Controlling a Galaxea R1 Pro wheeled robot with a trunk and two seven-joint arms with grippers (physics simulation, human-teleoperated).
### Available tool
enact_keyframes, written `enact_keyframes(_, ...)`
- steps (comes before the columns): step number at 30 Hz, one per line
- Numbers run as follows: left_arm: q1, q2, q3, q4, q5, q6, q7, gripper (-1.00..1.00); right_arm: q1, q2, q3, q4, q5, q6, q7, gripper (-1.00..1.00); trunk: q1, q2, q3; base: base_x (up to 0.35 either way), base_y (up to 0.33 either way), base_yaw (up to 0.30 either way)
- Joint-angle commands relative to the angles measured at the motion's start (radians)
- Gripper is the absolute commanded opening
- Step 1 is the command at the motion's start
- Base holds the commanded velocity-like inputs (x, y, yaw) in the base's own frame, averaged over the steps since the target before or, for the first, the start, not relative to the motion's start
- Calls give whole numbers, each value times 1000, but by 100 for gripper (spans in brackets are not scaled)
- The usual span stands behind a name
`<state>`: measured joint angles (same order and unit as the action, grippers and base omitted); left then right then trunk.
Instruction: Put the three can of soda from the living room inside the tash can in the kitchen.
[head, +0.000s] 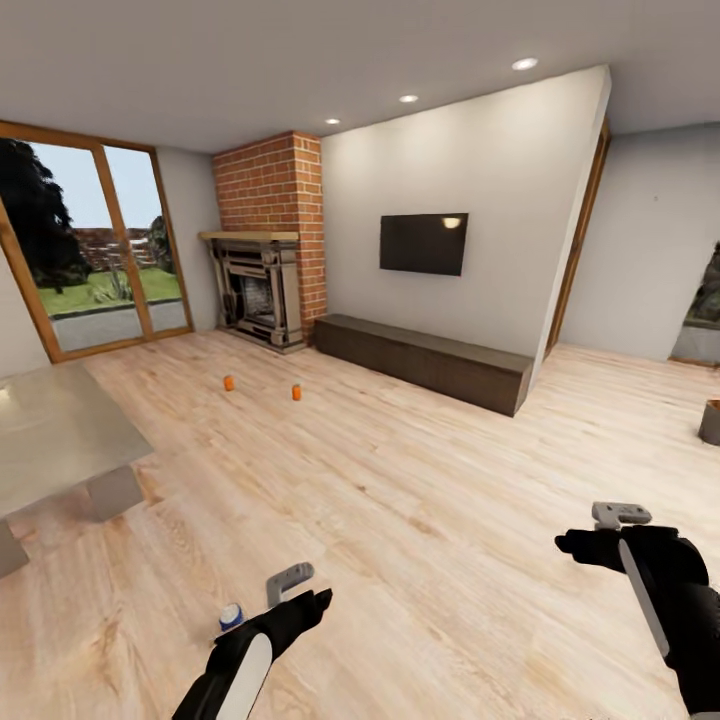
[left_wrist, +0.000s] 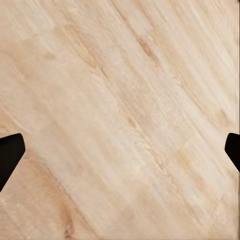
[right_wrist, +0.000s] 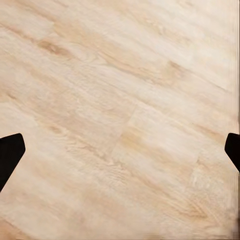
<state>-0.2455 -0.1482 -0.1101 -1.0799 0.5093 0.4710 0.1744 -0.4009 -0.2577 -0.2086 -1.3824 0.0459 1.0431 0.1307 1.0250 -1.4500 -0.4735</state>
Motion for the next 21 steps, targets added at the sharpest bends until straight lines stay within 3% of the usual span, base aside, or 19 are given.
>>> enact_keyframes(1, 0, 0, -3, 0, 0, 0, 0, 100, -13, 0, -1, 20, 0, 1, 0, 100, 0, 0, 0, 197, -253, -287)
enact_keyframes(3, 0, 0, -18, 1, 0, 1, 0, 100, -36, -1, -3, 57, 0, 1, 1, 100, 0, 0, 0, 198, -253, -287)
enact_keyframes(5, -1, -1, -79, 12, 2, 2, 1, 100, -87, -2, -5, 150, 3, -1, 1, 100, 0, 0, 0, 217, -253, -287)
enact_keyframes(6, -5, -2, -92, 18, 4, 5, 2, 100, -103, -2, -6, 187, 6, -1, 2, 100, 0, 0, 0, 235, -252, -287)
enact_keyframes(8, -21, -2, -99, 23, 7, 11, 1, 100, -118, -2, -5, 228, 7, -2, 2, 100, 0, 0, 0, 245, -250, -287)
enact_keyframes(11, -95, -3, -102, 62, 17, 31, 4, 100, -133, -1, 3, 289, 5, -1, 6, 100, 0, 0, 0, 261, -242, -287)
enact_keyframes(12, -114, -3, -102, 80, 26, 35, 5, 100, -133, -1, 5, 291, 4, -1, 13, 100, 0, 0, 0, 267, -239, -287)
enact_keyframes(13, -154, -3, -103, 133, 64, 36, 8, 100, -127, -1, 9, 263, 5, 2, 55, 100, 0, 0, 0, 272, -237, -287)
enact_keyframes(15, -168, -1, -103, 159, 86, 25, 9, 100, -117, -2, 10, 240, 8, 4, 92, 100, 0, 0, 0, 273, -236, -287)
enact_keyframes(17, -165, 15, -104, 193, 123, -53, 4, 100, -78, -1, 12, 185, 12, 4, 154, 100, 0, 0, 0, 275, -235, -286)
enact_keyframes(21, -154, 23, -103, 202, 133, -86, 3, 100, -35, 0, 18, 114, 13, 4, 170, 100, 0, 0, 0, 242, -198, -273)
